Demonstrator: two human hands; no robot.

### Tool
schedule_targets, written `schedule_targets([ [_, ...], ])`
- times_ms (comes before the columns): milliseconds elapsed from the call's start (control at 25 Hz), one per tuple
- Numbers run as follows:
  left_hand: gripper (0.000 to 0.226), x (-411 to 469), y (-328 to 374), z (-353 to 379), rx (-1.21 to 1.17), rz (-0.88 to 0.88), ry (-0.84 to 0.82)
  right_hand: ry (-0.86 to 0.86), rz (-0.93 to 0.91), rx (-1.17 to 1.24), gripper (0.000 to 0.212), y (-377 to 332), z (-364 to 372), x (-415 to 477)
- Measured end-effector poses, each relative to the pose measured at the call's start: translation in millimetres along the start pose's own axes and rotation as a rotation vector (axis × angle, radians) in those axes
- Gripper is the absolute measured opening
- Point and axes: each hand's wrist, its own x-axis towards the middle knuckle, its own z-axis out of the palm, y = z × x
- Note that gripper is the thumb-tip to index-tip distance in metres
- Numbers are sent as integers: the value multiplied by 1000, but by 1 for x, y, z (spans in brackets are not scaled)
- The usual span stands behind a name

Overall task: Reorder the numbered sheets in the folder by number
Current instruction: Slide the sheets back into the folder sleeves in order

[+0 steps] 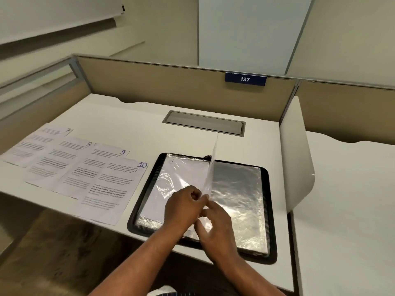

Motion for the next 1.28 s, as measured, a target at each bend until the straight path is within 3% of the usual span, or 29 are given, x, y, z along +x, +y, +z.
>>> schedule_targets([
  [80,22,8,-17,-14,45,-37,29,-38,-24,11,22,-3,7,0],
  [240,29,23,-69,-37,12,-154,36,-76,137,33,31,11,24,19],
  [480,20,57,-150,-56,73,-230,-72,-233,228,-331,69,44,87,58],
  [680,32,89,-201,-59,184,-91,-134,-349,242,-590,77,43,140,60],
  [840,25,99,-221,-54,255,92,-168,-382,252,-748,73,41,155,52],
  [1040,71,106,-249,-50,330,240,-265,-416,291,-821,72,36,164,49],
  [1280,64,105,-261,-58,428,412,-405,-386,381,-810,73,15,173,49],
])
